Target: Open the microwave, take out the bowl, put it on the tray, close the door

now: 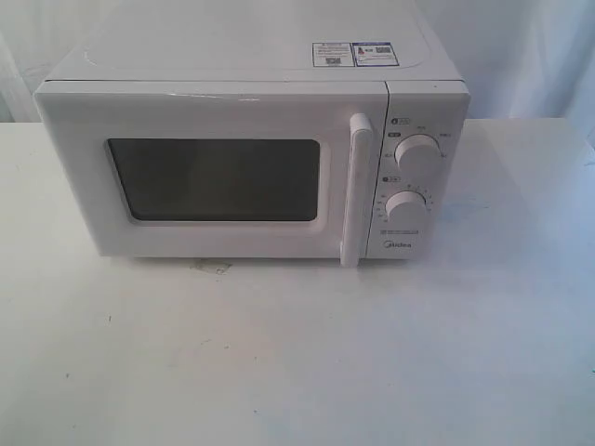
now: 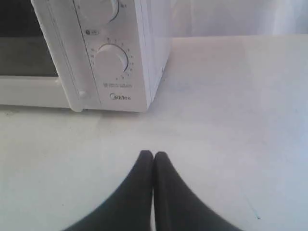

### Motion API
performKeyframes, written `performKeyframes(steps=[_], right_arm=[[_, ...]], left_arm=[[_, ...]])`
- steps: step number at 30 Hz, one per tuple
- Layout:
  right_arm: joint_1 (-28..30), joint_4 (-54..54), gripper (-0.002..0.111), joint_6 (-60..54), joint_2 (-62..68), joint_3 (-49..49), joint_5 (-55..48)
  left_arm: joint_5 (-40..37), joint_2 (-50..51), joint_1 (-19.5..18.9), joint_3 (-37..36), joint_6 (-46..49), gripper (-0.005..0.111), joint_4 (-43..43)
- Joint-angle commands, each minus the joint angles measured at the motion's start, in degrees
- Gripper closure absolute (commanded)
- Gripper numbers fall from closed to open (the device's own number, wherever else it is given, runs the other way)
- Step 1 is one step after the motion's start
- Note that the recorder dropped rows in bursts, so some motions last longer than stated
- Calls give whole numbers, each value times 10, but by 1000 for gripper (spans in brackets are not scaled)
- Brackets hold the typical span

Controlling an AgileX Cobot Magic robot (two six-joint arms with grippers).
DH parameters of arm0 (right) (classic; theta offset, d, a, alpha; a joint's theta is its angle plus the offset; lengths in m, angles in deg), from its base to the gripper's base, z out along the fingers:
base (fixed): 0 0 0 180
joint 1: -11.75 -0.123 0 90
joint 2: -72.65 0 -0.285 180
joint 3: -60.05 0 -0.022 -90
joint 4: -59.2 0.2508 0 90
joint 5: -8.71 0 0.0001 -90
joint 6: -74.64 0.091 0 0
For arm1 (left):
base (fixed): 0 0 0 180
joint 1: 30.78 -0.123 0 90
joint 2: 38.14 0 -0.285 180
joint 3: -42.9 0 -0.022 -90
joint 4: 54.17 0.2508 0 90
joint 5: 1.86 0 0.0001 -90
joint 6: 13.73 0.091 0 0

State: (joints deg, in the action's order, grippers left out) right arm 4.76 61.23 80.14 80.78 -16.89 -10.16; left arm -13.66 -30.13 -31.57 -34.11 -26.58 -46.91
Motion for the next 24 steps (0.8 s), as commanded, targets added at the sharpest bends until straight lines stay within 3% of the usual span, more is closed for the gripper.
performKeyframes(steps=[1, 5, 12, 17, 20, 24], right_arm=[[1, -7, 108, -7, -3, -3, 71], [1, -20, 108, -20, -3, -3, 129], [1, -20, 108, -22, -3, -3, 327], [1, -20, 108, 59, -3, -3, 480], [1, -35, 108, 71, -3, 17, 480], [1, -99, 108, 141, 31, 94, 376]], left_arm=[[2, -2, -2, -2, -2, 107, 0], [2, -2, -2, -2, -2, 107, 0], [2, -2, -2, -2, -2, 107, 0], [2, -2, -2, -2, -2, 107, 0], [2, -2, -2, -2, -2, 107, 0], [2, -2, -2, -2, -2, 107, 0]])
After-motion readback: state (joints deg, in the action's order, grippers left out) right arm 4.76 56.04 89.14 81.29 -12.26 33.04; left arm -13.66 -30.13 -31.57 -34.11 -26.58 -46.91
